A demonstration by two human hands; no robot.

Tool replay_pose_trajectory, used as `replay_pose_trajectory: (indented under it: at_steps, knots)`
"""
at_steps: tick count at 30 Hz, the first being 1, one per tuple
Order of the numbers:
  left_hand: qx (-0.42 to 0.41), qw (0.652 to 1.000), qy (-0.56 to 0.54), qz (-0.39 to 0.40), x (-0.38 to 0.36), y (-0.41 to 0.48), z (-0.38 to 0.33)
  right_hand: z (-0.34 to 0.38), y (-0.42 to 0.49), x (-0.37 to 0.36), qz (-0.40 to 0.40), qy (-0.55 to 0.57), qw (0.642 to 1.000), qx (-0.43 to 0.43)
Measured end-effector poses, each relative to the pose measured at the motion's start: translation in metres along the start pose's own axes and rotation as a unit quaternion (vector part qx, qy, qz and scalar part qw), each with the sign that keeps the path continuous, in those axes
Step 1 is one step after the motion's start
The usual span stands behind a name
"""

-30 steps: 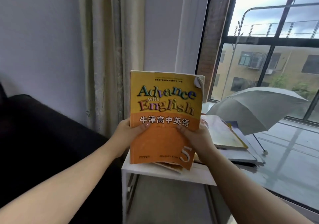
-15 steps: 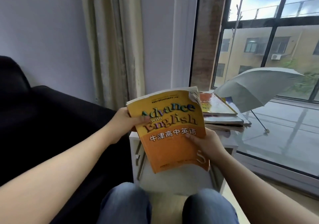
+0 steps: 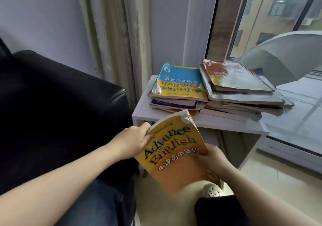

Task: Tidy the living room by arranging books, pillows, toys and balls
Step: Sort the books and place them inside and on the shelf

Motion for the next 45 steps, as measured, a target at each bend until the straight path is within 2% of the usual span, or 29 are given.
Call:
replay_pose_trajectory:
  at_steps: [3,6,8,15,19,22,26,32,35,37,38,41,45]
  knots:
    - [0.043,0.997,-0.066,0.010,-0.018,0.018,0.025,-0.019,0.018,-0.011,0.033,-0.035,0.998,-0.037]
    - [0.088,0.993,-0.080,0.026,-0.037,0.030,0.046,-0.038,0.031,-0.008,0.032,-0.111,0.988,-0.098]
    - [0.103,0.991,-0.083,0.021,-0.047,0.032,0.053,-0.045,0.037,-0.007,0.052,-0.149,0.982,-0.104]
    - [0.154,0.974,-0.158,-0.049,-0.064,0.035,0.063,-0.043,0.028,-0.034,0.109,-0.112,0.981,-0.112]
    - [0.221,0.944,-0.229,-0.092,-0.074,0.055,0.066,-0.008,0.033,-0.072,0.195,-0.123,0.971,-0.061]
    - [0.235,0.927,-0.267,-0.122,-0.083,0.074,0.065,0.011,0.044,-0.093,0.230,-0.201,0.952,0.009]
    - [0.210,0.925,-0.283,-0.140,-0.087,0.089,0.061,0.019,0.060,-0.101,0.163,-0.311,0.936,0.037]
    - [0.175,0.927,-0.306,-0.124,-0.081,0.096,0.069,0.037,0.085,-0.128,0.101,-0.313,0.943,0.053]
    - [0.184,0.896,-0.390,-0.102,-0.074,0.096,0.075,0.035,0.098,-0.129,0.079,-0.260,0.962,0.036]
    - [0.224,0.866,-0.440,-0.083,-0.072,0.091,0.085,0.034,0.108,-0.124,0.049,-0.241,0.969,0.027]
    - [0.245,0.865,-0.433,-0.070,-0.072,0.089,0.091,0.034,0.113,-0.123,0.046,-0.229,0.972,0.021]
    - [0.293,0.892,-0.343,-0.026,-0.079,0.082,0.113,0.040,0.120,-0.130,0.042,-0.184,0.982,0.008]
    - [0.295,0.922,-0.252,-0.005,-0.086,0.084,0.121,0.051,0.130,-0.142,0.028,-0.148,0.989,-0.001]
Point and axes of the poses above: each hand's wrist, its own y-axis towards the middle knuckle, its own x-axis out of the back of the hand, z = x × y, the point moved 3 cm from there along y, towards the middle knuckle, and after that the axes turned 14 degrees about -y, right-handed, at the moved point
